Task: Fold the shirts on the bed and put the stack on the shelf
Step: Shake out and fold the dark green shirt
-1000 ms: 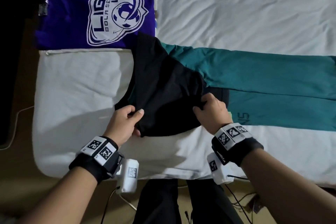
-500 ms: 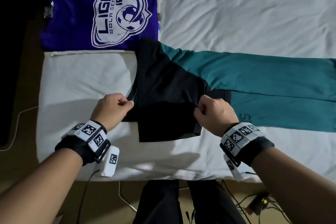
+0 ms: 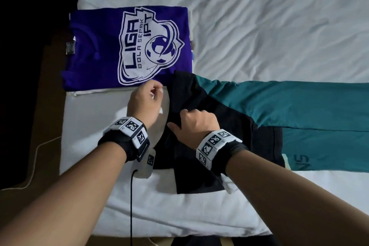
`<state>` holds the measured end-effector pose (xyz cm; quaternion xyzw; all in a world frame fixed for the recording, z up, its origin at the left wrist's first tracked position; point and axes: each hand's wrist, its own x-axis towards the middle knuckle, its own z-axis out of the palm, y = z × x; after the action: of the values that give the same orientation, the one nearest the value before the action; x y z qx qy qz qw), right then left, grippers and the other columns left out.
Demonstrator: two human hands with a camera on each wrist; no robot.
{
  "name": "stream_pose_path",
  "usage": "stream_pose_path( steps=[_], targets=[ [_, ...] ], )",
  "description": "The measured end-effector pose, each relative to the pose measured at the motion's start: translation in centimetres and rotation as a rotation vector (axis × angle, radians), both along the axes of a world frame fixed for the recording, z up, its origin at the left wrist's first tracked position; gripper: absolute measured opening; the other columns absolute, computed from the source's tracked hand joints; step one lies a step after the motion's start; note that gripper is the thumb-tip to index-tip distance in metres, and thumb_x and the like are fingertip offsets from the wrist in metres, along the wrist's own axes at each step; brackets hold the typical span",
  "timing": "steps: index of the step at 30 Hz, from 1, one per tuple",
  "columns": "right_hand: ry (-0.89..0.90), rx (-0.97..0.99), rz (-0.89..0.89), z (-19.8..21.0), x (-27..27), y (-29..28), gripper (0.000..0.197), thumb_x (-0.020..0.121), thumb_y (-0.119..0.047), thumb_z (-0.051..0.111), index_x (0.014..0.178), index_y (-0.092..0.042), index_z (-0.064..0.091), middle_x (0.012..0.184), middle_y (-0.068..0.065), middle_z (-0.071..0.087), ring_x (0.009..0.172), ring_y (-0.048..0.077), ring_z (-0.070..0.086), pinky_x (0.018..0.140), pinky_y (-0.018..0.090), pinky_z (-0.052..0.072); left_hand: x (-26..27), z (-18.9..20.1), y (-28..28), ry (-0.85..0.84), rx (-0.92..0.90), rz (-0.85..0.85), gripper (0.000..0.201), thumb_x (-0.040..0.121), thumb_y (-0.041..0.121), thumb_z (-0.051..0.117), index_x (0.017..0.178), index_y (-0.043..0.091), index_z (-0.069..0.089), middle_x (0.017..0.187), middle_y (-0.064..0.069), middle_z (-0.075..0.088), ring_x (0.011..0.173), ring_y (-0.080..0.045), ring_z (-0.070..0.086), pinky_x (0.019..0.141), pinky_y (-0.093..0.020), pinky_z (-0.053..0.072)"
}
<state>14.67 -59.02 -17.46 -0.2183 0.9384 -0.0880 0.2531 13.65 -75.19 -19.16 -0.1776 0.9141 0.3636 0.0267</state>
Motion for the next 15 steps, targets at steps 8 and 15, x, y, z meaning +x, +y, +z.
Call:
stream_pose_path(
  steps=[8, 15],
  targets=[
    [-0.084, 0.006, -0.002, -0.7, -1.7, -1.0, 0.023, 0.093, -0.037, 0.046, 0.082, -0.017, 0.05, 0.089, 0.008, 0.068, 0.085, 0.033, 0.067, 0.062, 0.032, 0.036, -3.3, -1.5, 0.1, -0.1, -0.064, -0.186, 0.037, 0.089, 0.03, 0.065, 0.126, 0.027, 0.064, 0.091, 0.006, 0.061, 0.09, -0.024, 0.061, 0.078, -0.034, 0.049],
    [-0.058, 0.016, 0.065, -1.3, -1.9, -1.0, 0.033, 0.096, -0.044, 0.045, 0.09, -0.015, 0.059, 0.09, 0.008, 0.068, 0.084, 0.032, 0.067, 0.062, 0.032, 0.035, -4.0, -1.4, -0.3, -0.153, -0.05, -0.201, 0.016, 0.089, 0.022, 0.064, 0.104, 0.021, 0.069, 0.073, 0.008, 0.06, 0.082, -0.028, 0.06, 0.071, -0.036, 0.049]
  ],
)
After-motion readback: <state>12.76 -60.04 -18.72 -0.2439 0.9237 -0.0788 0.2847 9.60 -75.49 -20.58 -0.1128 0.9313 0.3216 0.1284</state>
